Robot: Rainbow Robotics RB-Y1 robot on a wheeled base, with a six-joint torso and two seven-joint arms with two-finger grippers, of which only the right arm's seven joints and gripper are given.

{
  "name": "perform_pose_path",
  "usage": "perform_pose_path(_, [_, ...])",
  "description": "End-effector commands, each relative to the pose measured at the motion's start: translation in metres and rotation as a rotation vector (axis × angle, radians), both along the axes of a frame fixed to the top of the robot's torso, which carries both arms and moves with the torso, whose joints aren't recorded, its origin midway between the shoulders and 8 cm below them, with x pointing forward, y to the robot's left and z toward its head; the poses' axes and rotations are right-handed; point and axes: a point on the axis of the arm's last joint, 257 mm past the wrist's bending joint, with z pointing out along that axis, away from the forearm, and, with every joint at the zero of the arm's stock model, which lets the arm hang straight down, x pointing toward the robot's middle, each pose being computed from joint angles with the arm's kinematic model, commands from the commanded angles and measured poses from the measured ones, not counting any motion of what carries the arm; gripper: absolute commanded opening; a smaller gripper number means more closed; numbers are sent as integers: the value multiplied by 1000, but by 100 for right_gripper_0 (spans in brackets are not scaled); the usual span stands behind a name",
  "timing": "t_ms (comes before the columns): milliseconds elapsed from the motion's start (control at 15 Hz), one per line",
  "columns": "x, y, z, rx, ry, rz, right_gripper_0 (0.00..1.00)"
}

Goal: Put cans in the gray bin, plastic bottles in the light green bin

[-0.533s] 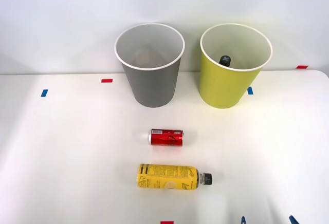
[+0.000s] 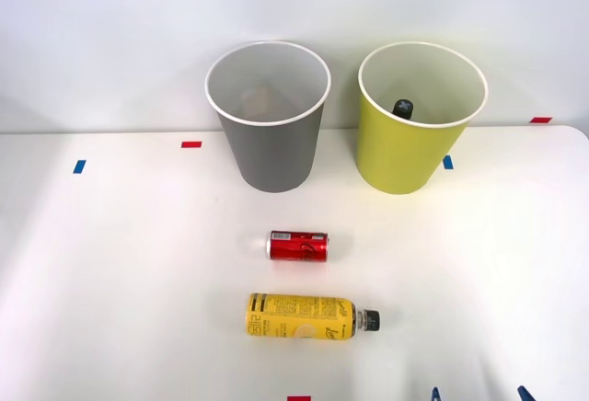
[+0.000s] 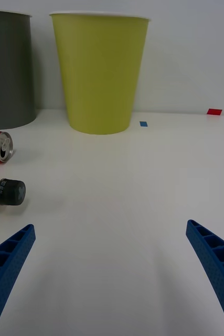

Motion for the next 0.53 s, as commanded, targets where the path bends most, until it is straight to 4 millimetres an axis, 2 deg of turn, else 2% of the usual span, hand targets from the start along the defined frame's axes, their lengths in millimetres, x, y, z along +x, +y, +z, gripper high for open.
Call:
perform_pose_path(67, [0, 0, 0, 0, 0, 0, 100])
perform_pose_path(533, [0, 0, 0, 0, 0, 0, 100])
